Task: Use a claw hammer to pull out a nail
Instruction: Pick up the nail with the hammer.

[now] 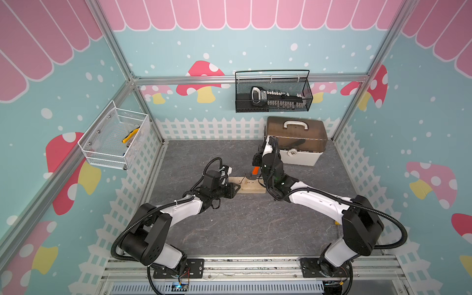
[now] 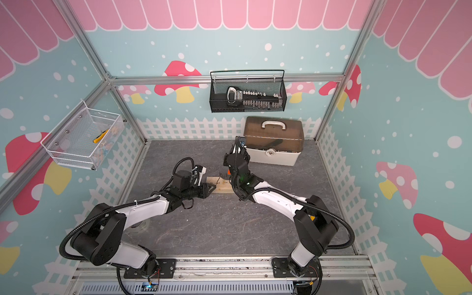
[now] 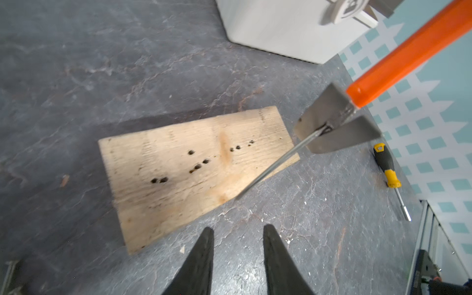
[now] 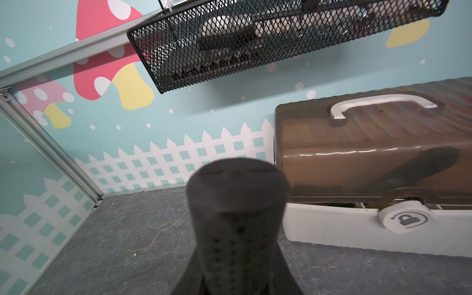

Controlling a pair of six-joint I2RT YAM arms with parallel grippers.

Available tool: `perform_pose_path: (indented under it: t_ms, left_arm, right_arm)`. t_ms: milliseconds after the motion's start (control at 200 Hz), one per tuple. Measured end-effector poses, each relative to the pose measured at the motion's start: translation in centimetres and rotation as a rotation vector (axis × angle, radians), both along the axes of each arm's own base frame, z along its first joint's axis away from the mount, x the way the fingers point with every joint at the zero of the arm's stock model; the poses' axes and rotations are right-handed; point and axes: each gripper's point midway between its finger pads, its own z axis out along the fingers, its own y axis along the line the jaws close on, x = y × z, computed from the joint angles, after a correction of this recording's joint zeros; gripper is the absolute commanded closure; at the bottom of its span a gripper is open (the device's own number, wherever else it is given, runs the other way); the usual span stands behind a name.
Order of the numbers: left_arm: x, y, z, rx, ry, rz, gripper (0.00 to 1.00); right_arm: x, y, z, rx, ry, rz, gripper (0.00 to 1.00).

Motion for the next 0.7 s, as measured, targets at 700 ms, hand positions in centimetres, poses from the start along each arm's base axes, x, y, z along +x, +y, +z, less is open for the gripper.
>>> perform_pose_path:
  t_ms: [700]
  left_arm:
    - [-2.0, -5.3, 1.2, 0.081, -0.200, -0.227, 1.00]
  right_arm:
    - [-1.3, 0.1, -1.2, -0.051, 0.140, 0.129, 1.00]
